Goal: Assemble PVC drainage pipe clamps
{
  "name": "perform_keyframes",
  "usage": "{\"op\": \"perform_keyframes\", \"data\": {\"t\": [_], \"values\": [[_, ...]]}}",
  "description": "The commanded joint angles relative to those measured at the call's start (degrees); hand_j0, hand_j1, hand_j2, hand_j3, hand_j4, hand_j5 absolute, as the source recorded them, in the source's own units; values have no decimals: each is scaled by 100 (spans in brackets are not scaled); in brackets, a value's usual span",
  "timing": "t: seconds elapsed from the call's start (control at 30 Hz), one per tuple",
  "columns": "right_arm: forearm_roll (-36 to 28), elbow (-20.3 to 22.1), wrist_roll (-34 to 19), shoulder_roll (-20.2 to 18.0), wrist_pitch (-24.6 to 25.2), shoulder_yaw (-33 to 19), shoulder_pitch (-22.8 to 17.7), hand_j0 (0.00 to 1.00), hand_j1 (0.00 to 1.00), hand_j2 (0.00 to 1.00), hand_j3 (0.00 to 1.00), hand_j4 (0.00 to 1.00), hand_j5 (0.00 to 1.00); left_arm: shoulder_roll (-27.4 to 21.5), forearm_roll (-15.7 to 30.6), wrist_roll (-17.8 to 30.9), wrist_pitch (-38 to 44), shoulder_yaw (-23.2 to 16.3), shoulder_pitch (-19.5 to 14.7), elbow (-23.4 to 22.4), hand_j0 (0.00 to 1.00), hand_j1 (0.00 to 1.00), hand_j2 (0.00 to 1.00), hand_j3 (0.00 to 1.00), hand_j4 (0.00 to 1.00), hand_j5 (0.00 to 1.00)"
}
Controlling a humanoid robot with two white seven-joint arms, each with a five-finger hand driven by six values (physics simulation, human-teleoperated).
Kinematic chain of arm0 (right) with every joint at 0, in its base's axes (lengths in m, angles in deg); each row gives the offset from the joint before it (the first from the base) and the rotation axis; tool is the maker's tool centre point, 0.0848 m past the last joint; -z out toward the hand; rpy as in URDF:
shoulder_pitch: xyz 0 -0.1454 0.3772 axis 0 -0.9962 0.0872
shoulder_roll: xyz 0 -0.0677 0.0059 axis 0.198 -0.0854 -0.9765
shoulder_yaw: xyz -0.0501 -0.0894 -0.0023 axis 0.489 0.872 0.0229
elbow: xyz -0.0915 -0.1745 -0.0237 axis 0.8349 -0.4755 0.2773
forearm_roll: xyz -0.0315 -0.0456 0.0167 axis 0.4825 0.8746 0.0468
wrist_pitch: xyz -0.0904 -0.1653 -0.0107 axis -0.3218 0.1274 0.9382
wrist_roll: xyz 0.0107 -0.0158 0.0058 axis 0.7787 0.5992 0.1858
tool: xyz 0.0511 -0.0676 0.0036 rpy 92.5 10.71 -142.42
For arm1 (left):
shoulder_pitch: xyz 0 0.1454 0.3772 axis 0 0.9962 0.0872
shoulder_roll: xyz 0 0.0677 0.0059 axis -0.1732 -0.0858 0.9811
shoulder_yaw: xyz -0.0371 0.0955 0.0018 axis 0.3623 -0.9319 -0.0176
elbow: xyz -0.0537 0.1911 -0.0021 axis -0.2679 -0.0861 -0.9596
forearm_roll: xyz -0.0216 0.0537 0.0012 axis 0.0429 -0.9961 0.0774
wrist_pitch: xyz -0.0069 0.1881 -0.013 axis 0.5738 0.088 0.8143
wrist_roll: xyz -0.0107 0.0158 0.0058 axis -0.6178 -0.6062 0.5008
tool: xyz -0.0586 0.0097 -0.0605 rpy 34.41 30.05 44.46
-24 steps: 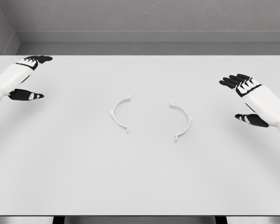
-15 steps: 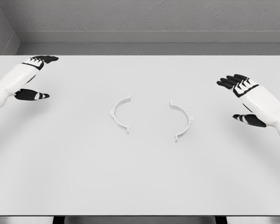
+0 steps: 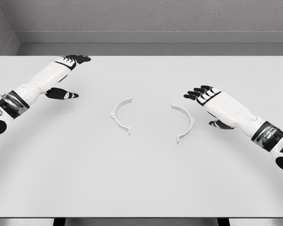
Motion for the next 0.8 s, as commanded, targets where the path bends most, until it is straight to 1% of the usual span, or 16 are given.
{"op": "perform_keyframes", "data": {"t": [0.0,0.03,0.07,0.1,0.17,0.27,0.33,0.4,0.47,0.5,0.57,0.67,0.77], "values": [[73,-97,-7,110,71,117,0,100,100,100,100,100,100,110,-27,-3,1,-224,-17,-14,100,100,100,100,100,100],[73,-132,2,118,124,170,18,100,100,100,100,100,100,189,-114,-3,1,-348,-88,-41,100,100,100,100,100,100],[73,-194,2,118,159,275,123,100,100,100,100,100,100,224,-211,-3,1,-427,-114,-41,100,100,100,100,100,100],[73,-273,2,118,168,328,176,100,100,100,100,100,100,286,-246,-3,1,-453,-123,-41,100,100,100,100,100,100],[109,-343,2,215,168,337,255,100,100,100,100,100,100,329,-317,-3,1,-462,-123,-32,100,100,100,100,100,100],[117,-370,2,215,221,425,264,100,100,100,100,100,100,391,-326,-3,1,-462,-123,-32,100,100,100,100,100,100],[117,-449,2,224,229,513,343,100,100,100,100,100,100,391,-326,-3,1,-585,-123,-49,100,100,100,100,100,100],[117,-484,2,224,229,521,352,100,100,100,100,100,100,391,-326,-3,1,-585,-123,-111,100,100,100,100,100,100],[144,-607,2,338,229,548,431,100,100,100,100,100,100,391,-326,-3,1,-638,-123,-129,100,100,100,100,100,100],[144,-616,2,338,229,548,431,100,100,100,100,100,100,470,-334,-3,1,-699,-123,-129,100,100,100,100,100,100],[144,-721,2,347,229,565,501,100,100,100,100,100,100,523,-492,-3,1,-743,-123,-129,100,100,100,100,100,100],[223,-853,2,443,221,583,571,100,100,100,100,100,100,576,-493,-3,1,-743,-123,-137,100,100,100,100,100,100],[232,-941,10,452,221,592,598,100,100,100,100,100,100,576,-493,-3,1,-743,-123,-172,100,100,100,100,100,100]]}}
